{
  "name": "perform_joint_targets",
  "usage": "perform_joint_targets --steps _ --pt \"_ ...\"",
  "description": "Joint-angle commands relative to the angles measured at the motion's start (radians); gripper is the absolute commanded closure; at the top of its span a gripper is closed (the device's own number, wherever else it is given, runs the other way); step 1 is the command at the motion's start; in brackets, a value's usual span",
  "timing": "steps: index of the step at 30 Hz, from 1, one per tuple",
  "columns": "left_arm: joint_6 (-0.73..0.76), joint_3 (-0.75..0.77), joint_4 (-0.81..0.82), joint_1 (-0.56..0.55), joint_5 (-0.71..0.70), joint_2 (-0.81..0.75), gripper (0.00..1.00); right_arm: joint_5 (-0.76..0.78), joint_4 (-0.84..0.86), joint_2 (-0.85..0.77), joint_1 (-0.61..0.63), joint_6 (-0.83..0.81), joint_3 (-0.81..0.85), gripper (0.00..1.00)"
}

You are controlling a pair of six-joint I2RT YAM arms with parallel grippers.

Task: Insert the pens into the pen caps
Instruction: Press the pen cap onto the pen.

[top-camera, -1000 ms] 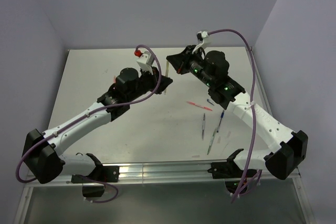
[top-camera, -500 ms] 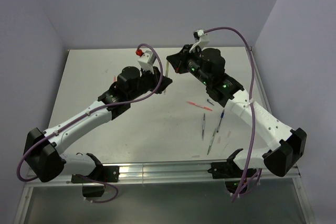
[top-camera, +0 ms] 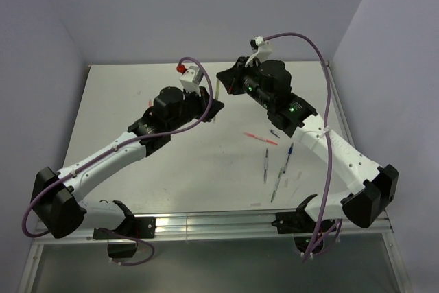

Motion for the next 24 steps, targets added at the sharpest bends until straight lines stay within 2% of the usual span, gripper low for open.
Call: perform_joint_targets --steps 1,4,7,13,18,19,22,24 --pt "-0.004 0.102 0.094 0.030 -0.186 0.009 1.00 -0.100 -0.211 0.027 0.050 0.005 0.029 1.00" --pt "0.002 0.185 -0.001 0.032 -0.287 0.064 1.00 -0.061 -0.270 0.053 0.052 0.017 0.066 1.00" --pt "0.006 0.228 -0.020 0.032 -0.342 0.107 1.00 -0.035 -0.306 0.070 0.052 0.022 0.092 1.00" --pt "0.005 0.243 -0.020 0.023 -0.345 0.138 1.00 -0.017 -0.334 0.087 0.058 0.027 0.107 1.00" --pt "0.014 0.220 -0.042 0.024 -0.293 0.130 1.00 0.017 -0.358 0.088 0.056 0.018 0.126 0.99" --pt "0.014 0.216 -0.051 0.024 -0.286 0.128 1.00 0.040 -0.360 0.088 0.056 0.016 0.138 0.88" --pt "0.006 0.188 -0.075 0.024 -0.246 0.127 1.00 0.078 -0.373 0.096 0.045 0.016 0.178 0.68" --pt "0.002 0.159 -0.080 0.026 -0.223 0.116 1.00 0.087 -0.364 0.087 0.033 0.020 0.190 0.59"
